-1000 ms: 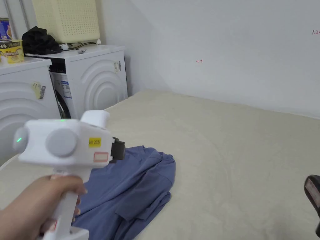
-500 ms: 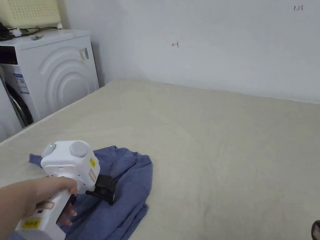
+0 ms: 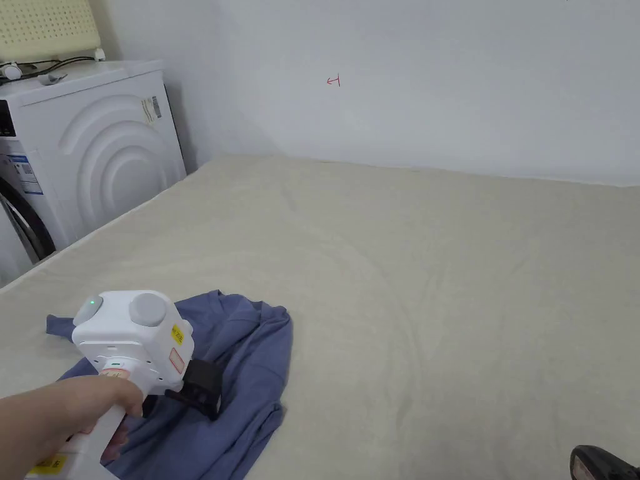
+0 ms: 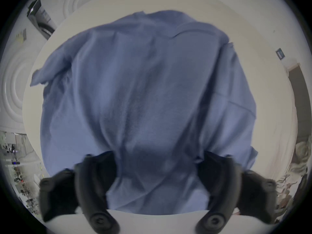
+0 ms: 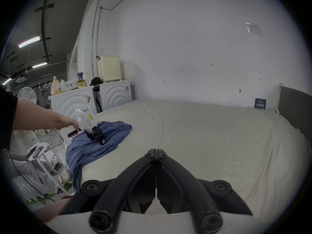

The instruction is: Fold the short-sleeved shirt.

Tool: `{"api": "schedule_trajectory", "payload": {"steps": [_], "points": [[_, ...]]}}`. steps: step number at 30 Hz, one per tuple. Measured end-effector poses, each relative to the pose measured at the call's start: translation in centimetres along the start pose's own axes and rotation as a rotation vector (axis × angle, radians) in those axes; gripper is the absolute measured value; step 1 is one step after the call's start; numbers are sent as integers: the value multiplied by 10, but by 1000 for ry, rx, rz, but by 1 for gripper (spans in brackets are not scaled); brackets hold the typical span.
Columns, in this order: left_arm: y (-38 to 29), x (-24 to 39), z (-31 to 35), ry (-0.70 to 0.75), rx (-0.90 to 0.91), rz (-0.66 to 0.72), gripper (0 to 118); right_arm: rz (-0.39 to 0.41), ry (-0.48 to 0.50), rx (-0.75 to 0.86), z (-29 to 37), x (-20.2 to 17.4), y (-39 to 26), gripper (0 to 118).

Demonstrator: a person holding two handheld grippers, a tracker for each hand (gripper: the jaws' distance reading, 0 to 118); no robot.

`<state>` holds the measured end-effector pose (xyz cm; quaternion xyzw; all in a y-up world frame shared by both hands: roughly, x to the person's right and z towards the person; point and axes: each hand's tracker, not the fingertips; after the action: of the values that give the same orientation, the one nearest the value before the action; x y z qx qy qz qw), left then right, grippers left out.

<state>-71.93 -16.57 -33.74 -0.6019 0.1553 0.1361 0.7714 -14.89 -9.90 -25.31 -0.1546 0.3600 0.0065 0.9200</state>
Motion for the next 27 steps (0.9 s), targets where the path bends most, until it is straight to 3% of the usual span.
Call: {"api": "schedule_trajectory", "payload": {"steps": [1,3,4,6,9,16,18,22,27], "points": [[-8,7,11,-14,21,1,2,0,-6,2,2,2,0,0],[-13,2,24,-13,48,10,2,-10,-8,7,5,5,1,0],[-18,-2,31,57,90,1,2,-17,-8,12,7,6,1,0],[-29,-3,46,-45,85,63,2,-23,-11,20,11,6,4,0],[-32,-11,79,-50,161,77,2,-32,-8,43,20,6,9,0],[-57,10,224,-148,390,-11,2,-13,-22,109,49,11,22,0],[-57,25,275,-195,474,-19,2,-24,-31,135,58,13,25,0],[-58,76,369,-238,625,-169,2,-36,-61,190,80,17,32,0],[-78,166,437,-354,750,-266,2,-57,-97,233,109,29,40,0]]}}
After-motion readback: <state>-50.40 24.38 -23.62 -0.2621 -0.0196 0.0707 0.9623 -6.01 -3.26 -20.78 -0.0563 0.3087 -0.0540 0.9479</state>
